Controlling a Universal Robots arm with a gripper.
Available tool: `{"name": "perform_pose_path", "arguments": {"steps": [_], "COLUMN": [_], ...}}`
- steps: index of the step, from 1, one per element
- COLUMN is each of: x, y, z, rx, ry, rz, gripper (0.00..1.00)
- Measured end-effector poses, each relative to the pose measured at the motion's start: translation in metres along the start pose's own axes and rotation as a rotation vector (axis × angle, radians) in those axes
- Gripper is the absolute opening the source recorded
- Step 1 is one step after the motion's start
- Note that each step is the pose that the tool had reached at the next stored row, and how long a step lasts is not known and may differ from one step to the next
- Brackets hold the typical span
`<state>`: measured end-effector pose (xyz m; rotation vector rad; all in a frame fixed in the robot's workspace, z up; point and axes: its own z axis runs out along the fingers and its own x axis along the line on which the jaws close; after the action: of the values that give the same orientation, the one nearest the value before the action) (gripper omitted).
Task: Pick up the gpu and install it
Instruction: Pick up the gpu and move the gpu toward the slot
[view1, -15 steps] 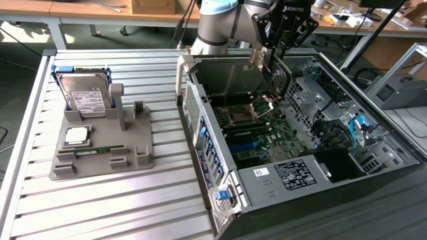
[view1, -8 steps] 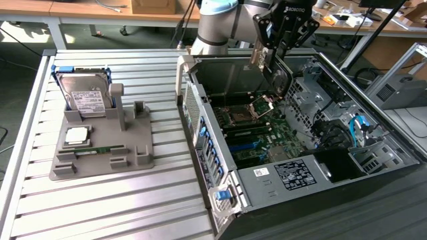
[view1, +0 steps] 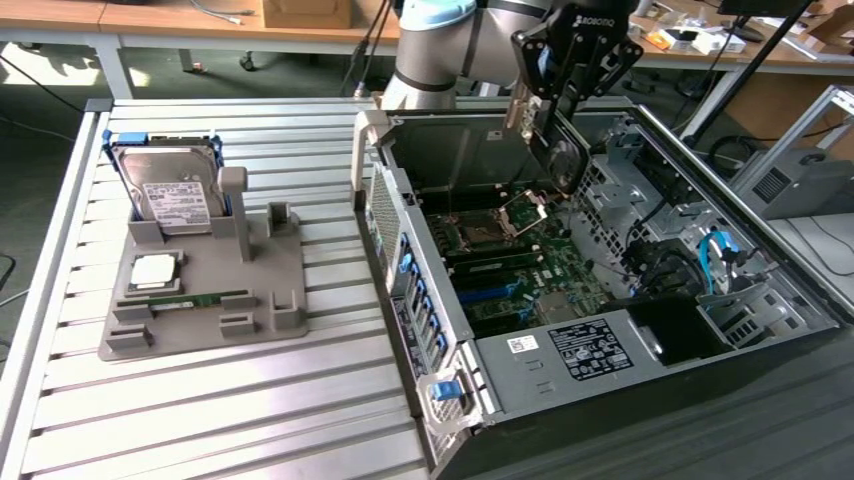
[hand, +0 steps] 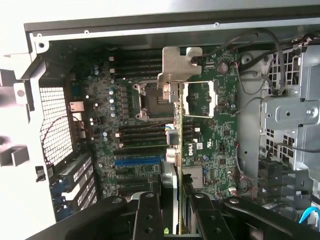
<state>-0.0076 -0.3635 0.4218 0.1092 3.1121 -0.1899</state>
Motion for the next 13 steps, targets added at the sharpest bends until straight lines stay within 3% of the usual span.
{"name": "perform_pose_path", "arguments": {"steps": [13], "x": [-0.0072], "y": [0.0007], "z": [0.0017], "rx": [0.0], "ry": [0.0001], "rz": [0.0], "gripper": [0.27]}}
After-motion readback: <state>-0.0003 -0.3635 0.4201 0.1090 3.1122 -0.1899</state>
